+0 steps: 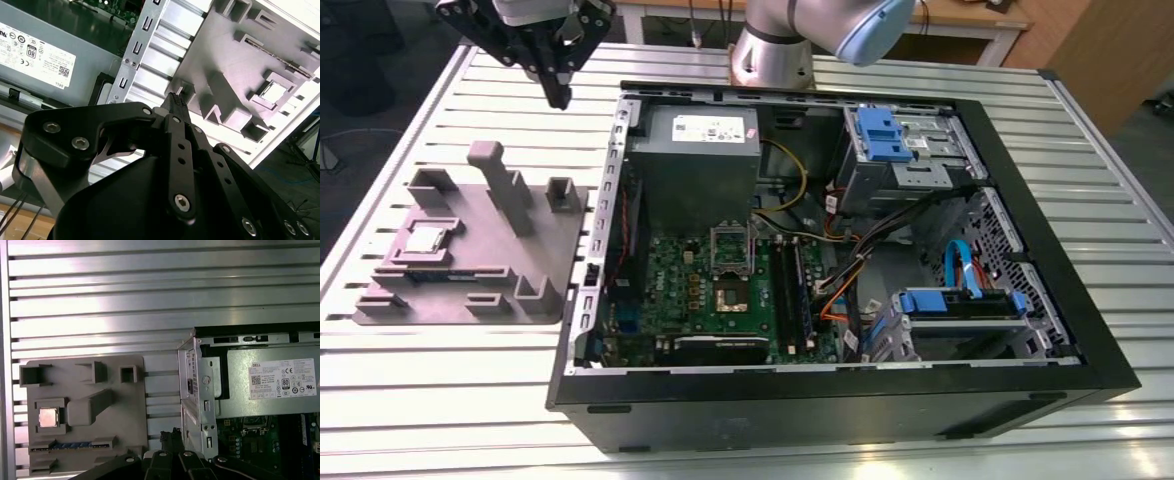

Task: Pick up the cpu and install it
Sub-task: 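Reach for the cpu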

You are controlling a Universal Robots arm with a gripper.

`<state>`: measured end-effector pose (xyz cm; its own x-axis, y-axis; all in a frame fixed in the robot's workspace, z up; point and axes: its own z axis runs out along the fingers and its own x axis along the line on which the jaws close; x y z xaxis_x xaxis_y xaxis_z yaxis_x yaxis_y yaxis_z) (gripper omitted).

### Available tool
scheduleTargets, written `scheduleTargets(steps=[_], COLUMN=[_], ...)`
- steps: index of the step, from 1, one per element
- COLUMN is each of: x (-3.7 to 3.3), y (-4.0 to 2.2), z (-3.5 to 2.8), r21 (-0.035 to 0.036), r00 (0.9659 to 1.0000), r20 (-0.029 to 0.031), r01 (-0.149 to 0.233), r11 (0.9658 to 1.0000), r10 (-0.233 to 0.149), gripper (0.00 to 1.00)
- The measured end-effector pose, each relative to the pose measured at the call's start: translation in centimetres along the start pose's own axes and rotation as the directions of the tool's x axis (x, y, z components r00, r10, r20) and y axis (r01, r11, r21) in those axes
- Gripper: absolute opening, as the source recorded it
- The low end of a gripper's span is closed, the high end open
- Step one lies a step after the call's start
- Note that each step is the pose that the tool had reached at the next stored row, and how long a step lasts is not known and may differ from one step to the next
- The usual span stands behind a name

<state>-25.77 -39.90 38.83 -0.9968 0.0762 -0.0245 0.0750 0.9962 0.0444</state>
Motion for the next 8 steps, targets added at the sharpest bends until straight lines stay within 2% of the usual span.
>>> scheduleTargets(steps=[8], x=[0.70], y=[-0.05], z=[0.01], r21=[0.0000], r00=[1.0000], r20=[0.0000], r01=[0.000], r11=[1.0000], r10=[0.000], gripper=[0.10])
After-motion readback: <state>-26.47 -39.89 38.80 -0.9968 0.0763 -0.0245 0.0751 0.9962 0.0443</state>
